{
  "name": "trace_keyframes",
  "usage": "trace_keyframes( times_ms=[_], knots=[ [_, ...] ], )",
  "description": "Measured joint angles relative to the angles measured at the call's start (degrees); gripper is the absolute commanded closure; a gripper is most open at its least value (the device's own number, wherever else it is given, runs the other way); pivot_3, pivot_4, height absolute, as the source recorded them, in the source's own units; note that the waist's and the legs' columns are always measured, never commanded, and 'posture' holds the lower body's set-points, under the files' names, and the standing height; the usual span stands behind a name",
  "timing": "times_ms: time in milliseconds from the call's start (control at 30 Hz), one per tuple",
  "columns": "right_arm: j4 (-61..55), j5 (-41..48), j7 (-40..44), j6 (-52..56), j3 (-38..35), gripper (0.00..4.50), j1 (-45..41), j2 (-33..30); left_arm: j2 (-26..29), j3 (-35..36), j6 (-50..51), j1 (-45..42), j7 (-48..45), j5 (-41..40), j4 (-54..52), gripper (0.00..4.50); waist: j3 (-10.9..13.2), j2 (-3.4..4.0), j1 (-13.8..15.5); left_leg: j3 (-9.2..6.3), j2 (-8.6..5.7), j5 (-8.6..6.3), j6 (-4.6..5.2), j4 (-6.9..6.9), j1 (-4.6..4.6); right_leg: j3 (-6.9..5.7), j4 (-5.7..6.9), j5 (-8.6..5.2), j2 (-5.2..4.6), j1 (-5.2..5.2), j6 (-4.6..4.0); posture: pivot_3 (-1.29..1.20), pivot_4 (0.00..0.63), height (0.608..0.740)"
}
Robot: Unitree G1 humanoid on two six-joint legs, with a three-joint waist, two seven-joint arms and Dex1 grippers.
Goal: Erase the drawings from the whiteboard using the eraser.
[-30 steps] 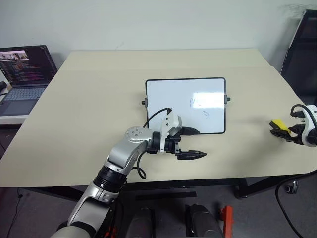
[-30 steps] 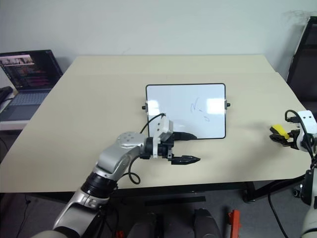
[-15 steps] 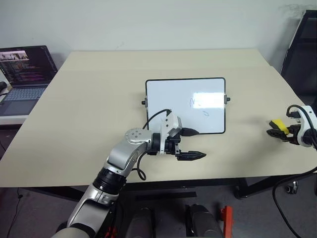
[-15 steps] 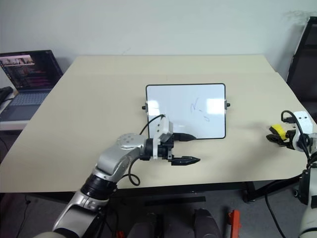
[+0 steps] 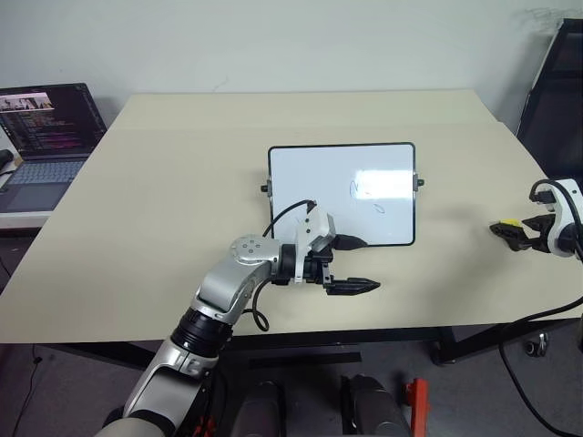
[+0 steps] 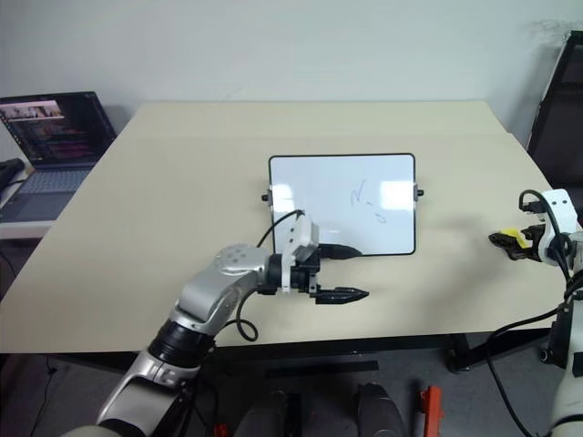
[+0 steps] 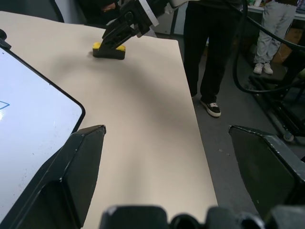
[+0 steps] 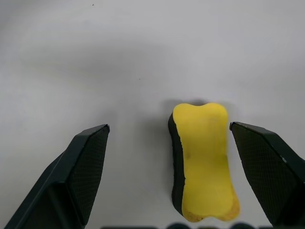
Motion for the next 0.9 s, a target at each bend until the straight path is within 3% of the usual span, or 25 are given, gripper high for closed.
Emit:
trace_keyframes(
  times_ms=[500,900],
  knots=[
    [0.07,-1.00,-6.30,1.20,0.23,0.23,0.04,-0.01,-0.12,-0.11,-0.01,0.36,0.33,0.16,0.00,0.00,0.00,0.00,-0.04,0.00,0.00,0.00,0.00,0.00,0.01,0.01,0.01,0.01,0.00,0.00,-0.02,0.00,0.150,0.740],
    [-0.07,0.78,0.91,-2.23,-2.21,0.23,3.30,-3.87,-0.08,-0.27,-0.01,0.84,0.98,0.30,-0.05,0.00,0.00,0.00,-0.08,0.05,0.01,0.00,0.00,0.00,0.05,0.03,0.01,-0.01,0.01,0.02,0.02,0.00,0.150,0.740]
  ],
)
